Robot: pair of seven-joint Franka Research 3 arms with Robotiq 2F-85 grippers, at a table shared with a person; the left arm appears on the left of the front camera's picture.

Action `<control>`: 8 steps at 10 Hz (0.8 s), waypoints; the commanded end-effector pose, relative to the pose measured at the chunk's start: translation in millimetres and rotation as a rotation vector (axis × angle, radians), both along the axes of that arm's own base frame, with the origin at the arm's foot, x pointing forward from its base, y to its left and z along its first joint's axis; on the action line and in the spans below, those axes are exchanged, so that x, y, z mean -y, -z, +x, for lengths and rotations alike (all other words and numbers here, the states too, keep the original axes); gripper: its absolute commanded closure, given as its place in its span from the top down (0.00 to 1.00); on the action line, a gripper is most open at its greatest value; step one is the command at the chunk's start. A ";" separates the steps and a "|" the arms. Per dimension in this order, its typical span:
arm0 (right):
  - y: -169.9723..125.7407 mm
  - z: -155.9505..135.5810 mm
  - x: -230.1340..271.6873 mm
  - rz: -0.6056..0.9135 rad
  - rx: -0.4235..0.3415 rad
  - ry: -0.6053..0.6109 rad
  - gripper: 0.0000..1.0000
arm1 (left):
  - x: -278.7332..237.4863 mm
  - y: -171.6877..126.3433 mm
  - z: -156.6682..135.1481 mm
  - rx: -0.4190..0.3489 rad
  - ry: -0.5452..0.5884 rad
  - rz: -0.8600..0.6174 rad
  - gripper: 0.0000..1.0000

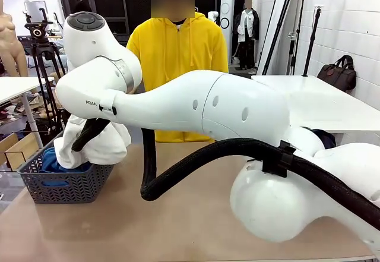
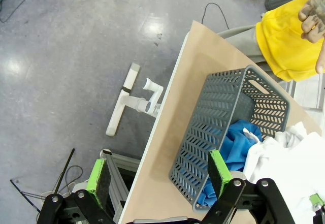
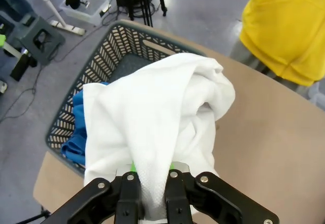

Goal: Sort the tops and bottoms.
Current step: Sort the clothes according to human instructions.

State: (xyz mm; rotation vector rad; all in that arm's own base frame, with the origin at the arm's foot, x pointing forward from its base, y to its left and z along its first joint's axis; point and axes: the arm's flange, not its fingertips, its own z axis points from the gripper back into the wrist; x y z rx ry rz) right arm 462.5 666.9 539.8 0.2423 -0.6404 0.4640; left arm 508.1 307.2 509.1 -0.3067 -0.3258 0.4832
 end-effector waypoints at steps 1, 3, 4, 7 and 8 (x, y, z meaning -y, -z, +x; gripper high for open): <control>-1.4 3.2 3.3 0.003 -0.012 0.004 0.00 | 1.0 -0.7 -1.2 -0.003 -0.020 0.007 1.00; -1.4 3.2 3.3 0.003 -0.012 0.004 0.00 | 1.0 -0.7 -1.2 -0.003 -0.020 0.007 1.00; -1.4 3.2 3.3 0.003 -0.012 0.004 0.00 | 1.0 -0.7 -1.2 -0.003 -0.020 0.007 1.00; -1.0 14.3 -14.8 0.011 0.025 0.072 0.00 | 1.0 -0.7 -1.2 -0.003 -0.020 0.007 1.00; -6.7 23.7 -34.5 0.007 0.063 0.144 0.00 | 1.0 -0.7 -1.2 -0.003 -0.020 0.007 1.00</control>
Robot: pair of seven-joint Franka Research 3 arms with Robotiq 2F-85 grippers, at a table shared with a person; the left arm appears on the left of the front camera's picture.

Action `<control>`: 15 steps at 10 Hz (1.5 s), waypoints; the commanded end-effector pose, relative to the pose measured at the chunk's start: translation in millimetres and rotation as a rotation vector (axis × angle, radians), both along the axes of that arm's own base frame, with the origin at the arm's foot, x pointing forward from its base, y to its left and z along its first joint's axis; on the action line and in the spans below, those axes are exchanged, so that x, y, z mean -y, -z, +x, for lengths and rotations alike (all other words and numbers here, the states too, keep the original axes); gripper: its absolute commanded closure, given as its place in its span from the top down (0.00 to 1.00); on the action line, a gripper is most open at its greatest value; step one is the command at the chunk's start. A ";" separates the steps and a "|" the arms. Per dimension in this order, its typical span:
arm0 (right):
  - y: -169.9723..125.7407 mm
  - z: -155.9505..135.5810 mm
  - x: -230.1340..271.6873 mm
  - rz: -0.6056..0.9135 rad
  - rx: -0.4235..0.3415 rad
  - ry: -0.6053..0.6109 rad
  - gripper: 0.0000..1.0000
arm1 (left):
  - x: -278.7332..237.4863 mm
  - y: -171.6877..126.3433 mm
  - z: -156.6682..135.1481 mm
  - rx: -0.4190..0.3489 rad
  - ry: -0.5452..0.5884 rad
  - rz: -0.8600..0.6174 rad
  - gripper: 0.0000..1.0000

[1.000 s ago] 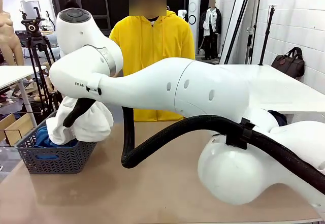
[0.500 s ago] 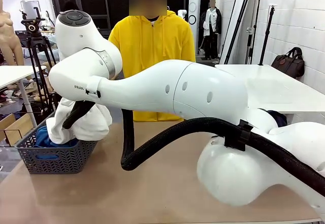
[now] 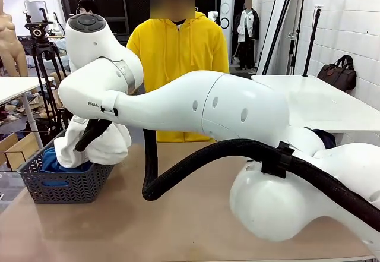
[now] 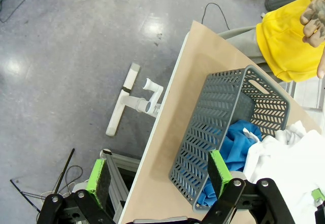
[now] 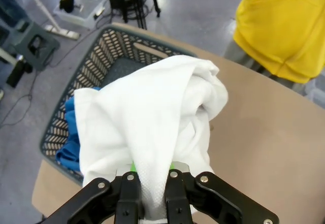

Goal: Sort the tops and bottoms.
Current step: Sort the clothes according to human instructions.

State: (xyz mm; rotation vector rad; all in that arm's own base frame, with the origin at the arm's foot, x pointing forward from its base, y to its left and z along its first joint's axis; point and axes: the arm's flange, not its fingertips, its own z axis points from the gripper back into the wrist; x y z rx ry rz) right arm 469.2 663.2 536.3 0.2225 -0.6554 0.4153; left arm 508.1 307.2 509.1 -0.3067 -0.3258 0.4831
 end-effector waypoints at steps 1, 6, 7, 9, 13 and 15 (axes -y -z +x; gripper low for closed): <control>-16.4 23.7 -59.5 0.053 0.064 0.115 0.00 | 1.0 -0.7 -1.2 -0.003 -0.020 0.007 1.00; -39.5 21.5 -106.7 0.377 0.178 0.184 0.00 | 1.0 -0.7 -1.2 -0.003 -0.020 0.007 1.00; -40.8 23.0 -116.8 0.473 0.174 0.137 0.00 | 1.0 -0.7 -1.2 -0.003 -0.020 0.007 1.00; -34.1 31.1 -132.8 0.570 0.067 0.064 0.00 | 1.0 -0.7 -1.2 -0.003 -0.020 0.007 1.00; 24.1 56.9 -156.8 0.550 -0.138 0.040 0.00 | 1.0 -0.7 -1.2 -0.003 -0.020 0.007 1.00; 41.7 61.4 -154.3 0.393 -0.128 0.192 0.00 | 1.0 -0.7 -1.2 -0.003 -0.020 0.007 1.00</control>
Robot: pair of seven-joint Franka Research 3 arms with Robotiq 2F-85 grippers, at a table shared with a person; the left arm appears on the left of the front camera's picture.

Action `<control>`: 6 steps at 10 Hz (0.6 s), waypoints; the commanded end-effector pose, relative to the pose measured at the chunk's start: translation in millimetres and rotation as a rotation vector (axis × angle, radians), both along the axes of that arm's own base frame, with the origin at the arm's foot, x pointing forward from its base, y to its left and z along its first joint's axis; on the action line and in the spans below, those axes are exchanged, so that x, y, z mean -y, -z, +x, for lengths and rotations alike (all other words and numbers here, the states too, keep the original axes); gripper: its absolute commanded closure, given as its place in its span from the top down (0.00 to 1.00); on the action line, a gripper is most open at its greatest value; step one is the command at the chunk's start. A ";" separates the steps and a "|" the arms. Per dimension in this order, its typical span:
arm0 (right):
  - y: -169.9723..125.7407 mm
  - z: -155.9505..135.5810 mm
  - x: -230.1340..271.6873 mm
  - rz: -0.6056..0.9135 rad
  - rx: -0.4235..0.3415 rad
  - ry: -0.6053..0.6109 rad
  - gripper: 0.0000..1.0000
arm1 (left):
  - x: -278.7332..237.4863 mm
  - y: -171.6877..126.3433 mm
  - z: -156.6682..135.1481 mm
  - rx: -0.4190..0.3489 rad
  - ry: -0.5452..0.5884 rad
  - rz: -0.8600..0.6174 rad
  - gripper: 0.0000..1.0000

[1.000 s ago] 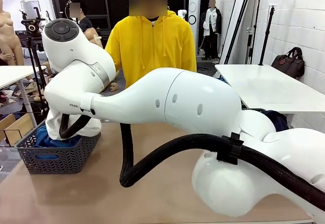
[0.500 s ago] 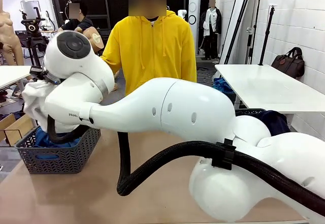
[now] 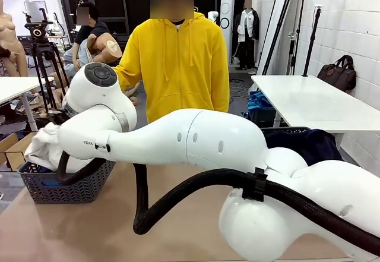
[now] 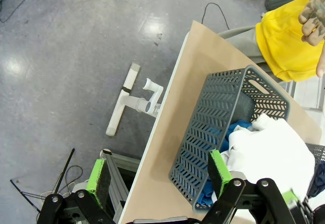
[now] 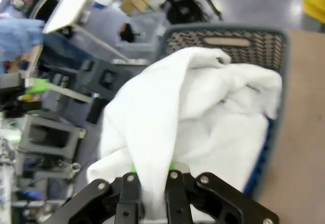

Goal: Sort the tops and bottoms.
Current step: Sort the clothes according to human instructions.

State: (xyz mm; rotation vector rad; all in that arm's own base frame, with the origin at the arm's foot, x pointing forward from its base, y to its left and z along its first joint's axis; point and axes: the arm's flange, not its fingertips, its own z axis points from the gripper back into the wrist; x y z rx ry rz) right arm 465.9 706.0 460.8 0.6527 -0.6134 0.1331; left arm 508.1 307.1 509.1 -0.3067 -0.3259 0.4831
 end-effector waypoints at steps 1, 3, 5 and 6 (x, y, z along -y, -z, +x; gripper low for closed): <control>-23.8 67.5 -111.1 -0.123 0.003 0.127 0.00 | 1.0 -0.7 -1.3 -0.003 -0.020 0.007 1.00; -2.7 81.2 -111.6 -0.161 -0.053 0.153 0.00 | 1.0 -0.7 -1.3 -0.003 -0.020 0.007 1.00; 27.3 90.7 -123.4 -0.205 -0.148 0.104 0.00 | 1.0 -0.7 -1.3 -0.003 -0.020 0.007 1.00; 40.7 92.8 -129.2 -0.224 -0.184 0.084 0.00 | 1.0 -0.7 -1.3 -0.003 -0.020 0.007 1.00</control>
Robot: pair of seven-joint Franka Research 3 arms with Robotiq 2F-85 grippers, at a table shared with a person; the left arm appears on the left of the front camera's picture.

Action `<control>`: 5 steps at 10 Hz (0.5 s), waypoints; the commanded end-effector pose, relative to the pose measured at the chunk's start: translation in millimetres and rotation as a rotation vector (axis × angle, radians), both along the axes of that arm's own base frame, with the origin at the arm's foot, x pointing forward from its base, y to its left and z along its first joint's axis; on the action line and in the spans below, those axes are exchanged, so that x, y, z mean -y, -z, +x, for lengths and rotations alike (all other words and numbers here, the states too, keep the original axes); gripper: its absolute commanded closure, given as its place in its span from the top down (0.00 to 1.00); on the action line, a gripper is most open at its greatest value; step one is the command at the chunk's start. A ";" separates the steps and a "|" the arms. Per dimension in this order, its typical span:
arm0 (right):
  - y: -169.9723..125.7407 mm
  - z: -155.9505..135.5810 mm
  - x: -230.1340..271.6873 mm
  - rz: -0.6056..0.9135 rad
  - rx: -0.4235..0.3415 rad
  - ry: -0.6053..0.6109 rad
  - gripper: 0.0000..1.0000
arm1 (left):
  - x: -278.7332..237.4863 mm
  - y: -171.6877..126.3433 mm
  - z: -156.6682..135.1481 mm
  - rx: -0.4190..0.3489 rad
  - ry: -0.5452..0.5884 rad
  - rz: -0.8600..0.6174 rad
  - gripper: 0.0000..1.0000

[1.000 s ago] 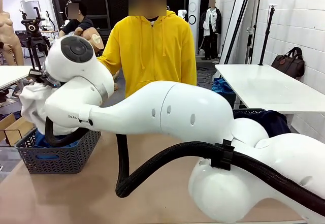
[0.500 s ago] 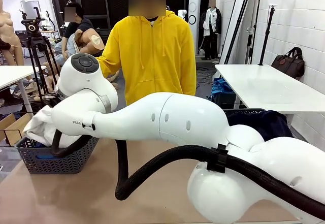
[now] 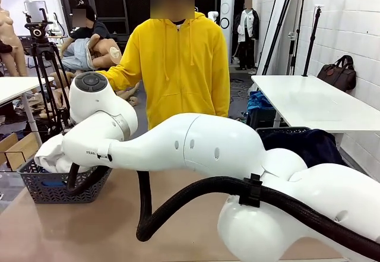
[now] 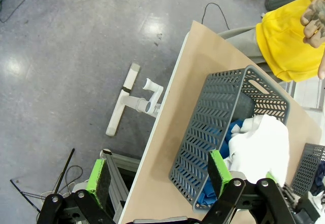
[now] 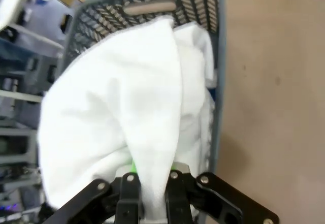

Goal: Sort the tops and bottoms.
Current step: Sort the clothes according to human instructions.

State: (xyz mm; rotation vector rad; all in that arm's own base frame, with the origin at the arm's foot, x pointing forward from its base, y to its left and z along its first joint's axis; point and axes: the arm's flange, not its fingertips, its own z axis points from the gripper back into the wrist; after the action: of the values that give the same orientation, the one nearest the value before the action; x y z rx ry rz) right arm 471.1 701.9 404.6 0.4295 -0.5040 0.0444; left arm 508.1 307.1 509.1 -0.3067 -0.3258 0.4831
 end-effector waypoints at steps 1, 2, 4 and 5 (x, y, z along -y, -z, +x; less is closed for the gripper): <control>-7.3 87.8 -136.9 -0.037 -0.078 -0.029 0.00 | 1.0 -0.7 -1.3 -0.003 -0.020 0.007 1.00; -8.8 86.4 -136.9 -0.044 -0.065 -0.030 0.00 | 1.0 -0.7 -1.3 -0.003 -0.020 0.007 1.00; -26.2 80.3 -133.1 -0.043 -0.003 -0.022 0.00 | 1.0 -0.7 -1.3 -0.003 -0.020 0.007 1.00; -32.7 76.9 -132.3 -0.041 -0.001 -0.025 0.06 | 1.0 -0.7 -1.3 -0.003 -0.020 0.007 1.00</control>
State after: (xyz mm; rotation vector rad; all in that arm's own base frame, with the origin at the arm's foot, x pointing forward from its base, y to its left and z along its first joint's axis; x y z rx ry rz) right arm 467.4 702.7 409.9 0.4244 -0.4857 0.0658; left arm 508.1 307.1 509.0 -0.3067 -0.3258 0.4831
